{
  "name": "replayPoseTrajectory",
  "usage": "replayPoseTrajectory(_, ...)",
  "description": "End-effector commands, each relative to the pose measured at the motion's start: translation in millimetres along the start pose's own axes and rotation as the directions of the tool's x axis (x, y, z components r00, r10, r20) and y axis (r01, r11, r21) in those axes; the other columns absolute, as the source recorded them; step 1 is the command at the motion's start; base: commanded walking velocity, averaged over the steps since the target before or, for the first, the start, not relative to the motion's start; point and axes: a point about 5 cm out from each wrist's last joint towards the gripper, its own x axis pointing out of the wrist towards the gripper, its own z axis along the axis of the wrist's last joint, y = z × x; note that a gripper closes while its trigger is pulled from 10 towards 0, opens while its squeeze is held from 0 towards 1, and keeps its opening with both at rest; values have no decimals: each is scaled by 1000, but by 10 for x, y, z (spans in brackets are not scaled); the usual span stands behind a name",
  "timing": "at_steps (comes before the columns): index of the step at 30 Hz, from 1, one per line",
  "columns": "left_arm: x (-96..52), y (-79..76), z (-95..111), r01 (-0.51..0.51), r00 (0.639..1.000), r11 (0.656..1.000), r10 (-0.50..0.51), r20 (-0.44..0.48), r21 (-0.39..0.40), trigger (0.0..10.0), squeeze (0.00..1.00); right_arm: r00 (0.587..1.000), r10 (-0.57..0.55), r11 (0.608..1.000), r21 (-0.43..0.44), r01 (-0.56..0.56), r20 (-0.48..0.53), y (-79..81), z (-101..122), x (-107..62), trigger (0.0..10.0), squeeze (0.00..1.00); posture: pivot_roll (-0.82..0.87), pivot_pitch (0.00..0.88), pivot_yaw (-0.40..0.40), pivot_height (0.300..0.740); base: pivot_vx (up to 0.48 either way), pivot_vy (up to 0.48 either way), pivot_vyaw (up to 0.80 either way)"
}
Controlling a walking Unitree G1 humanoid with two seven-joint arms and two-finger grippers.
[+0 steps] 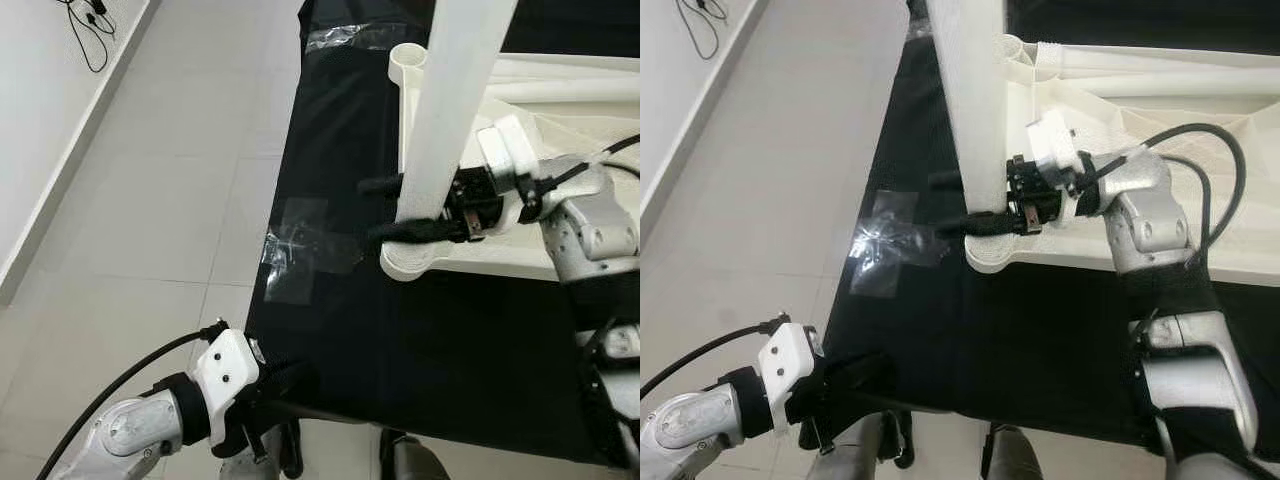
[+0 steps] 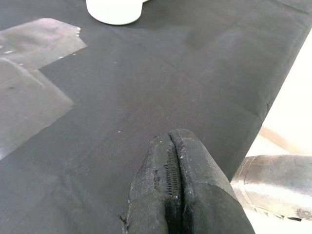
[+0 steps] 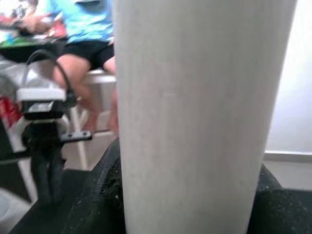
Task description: Building children table
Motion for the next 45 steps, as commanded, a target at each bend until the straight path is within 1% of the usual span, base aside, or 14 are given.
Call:
replayPoseTrajectory(1,4,-60,-44,27,1000,1000,-27,-16,-17,10000,0,995,-61,992,104,69,-75,64,-273,-36,10000,0,172,387,54,740,0,0,0)
replayPoseTrajectory(3,17,-46,-55,31,999,999,-31,-15,-18,10000,0,974,-207,969,115,217,-88,172,-364,-45,10000,0,147,379,48,740,0,0,0)
replayPoseTrajectory(13,19,-12,-78,35,999,999,-35,-18,-17,10000,0,867,-472,857,148,494,-161,538,-629,67,10000,0,133,367,47,740,0,0,0)
replayPoseTrajectory(14,16,-1,-84,36,999,999,-36,-20,-15,10000,0,756,-594,762,110,638,-276,691,-789,126,10000,0,132,365,49,740,0,0,0)
replayPoseTrajectory(15,16,20,-92,37,999,999,-37,-22,-13,10000,0,509,-745,544,49,838,-432,889,-957,124,10000,0,128,359,61,740,0,0,0)
replayPoseTrajectory(16,16,20,-92,37,999,999,-37,-22,-13,10000,0,509,-745,544,49,838,-432,889,-957,124,10000,0,128,359,61,740,0,0,0)
replayPoseTrajectory(17,19,43,-102,38,999,999,-39,-25,-12,10000,0,322,-806,392,-41,919,-496,1031,-1001,122,10000,0,126,353,70,740,0,0,0)
replayPoseTrajectory(19,19,43,-102,38,999,999,-39,-25,-12,10000,0,322,-806,392,-41,919,-496,1031,-1001,122,10000,0,126,353,70,740,0,0,0)
replayPoseTrajectory(20,24,62,-109,40,999,999,-40,-27,-10,10000,0,212,-836,296,-90,951,-506,1093,-994,135,10000,0,119,346,79,740,0,0,0)
replayPoseTrajectory(26,75,200,-133,17,1000,1000,-17,-21,15,10000,0,116,-883,195,-130,972,-456,910,-1022,99,10000,0,119,290,84,740,0,0,0)
replayPoseTrajectory(33,57,381,-71,-53,999,998,52,15,34,10000,0,26,-888,100,-137,986,-460,980,-1047,125,10000,0,109,248,88,740,0,0,0)
replayPoseTrajectory(36,57,381,-71,-53,999,998,52,15,34,10000,0,26,-888,100,-137,986,-460,980,-1047,125,10000,0,109,248,88,740,0,0,0)
replayPoseTrajectory(41,20,783,401,-118,980,989,101,170,94,10000,0,-48,-884,34,-167,985,-464,995,-1066,99,10000,0,94,196,92,740,0,0,0)
replayPoseTrajectory(45,33,887,740,-83,961,990,49,274,114,10000,0,-59,-881,23,-167,986,-470,1007,-1084,95,10000,0,86,185,89,740,0,0,0)
